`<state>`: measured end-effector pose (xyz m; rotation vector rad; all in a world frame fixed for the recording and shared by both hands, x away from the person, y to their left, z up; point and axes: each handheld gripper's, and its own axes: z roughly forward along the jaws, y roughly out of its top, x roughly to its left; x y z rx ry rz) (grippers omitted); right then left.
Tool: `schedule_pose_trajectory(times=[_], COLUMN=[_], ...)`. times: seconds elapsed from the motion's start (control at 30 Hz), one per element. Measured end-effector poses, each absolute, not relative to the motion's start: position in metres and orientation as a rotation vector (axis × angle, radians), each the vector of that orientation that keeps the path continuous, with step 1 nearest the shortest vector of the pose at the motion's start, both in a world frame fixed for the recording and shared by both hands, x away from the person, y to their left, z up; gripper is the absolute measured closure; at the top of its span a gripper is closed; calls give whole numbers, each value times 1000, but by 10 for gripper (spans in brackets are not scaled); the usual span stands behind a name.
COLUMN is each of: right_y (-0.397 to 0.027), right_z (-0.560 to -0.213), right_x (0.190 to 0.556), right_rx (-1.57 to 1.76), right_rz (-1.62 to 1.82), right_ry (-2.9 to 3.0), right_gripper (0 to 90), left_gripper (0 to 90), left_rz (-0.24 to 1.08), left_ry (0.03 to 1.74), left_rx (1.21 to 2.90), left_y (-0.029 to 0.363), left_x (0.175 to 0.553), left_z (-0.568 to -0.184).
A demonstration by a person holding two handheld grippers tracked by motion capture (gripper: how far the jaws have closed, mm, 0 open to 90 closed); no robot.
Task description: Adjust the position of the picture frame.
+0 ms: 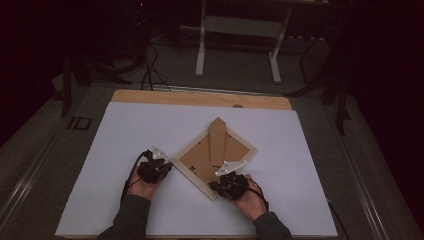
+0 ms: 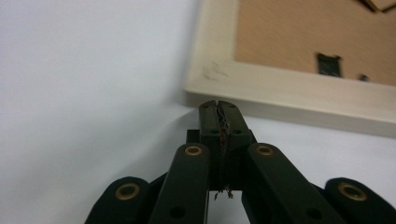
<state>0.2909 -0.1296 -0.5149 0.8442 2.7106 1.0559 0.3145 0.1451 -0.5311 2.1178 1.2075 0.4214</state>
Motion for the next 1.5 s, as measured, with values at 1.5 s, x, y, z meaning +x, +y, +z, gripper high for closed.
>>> schedule_pose_trajectory(times=[1.5], right_y=[-229], right_z=[-518], right_x=[326], right_rx=[1307], right_rz=[856], right_ry=[2403], right_gripper=[900], left_gripper=[900], left_rz=[379], left_ry=[1112], left_rx=[2179], left_y=[132], left_x=[313], left_z=[-531])
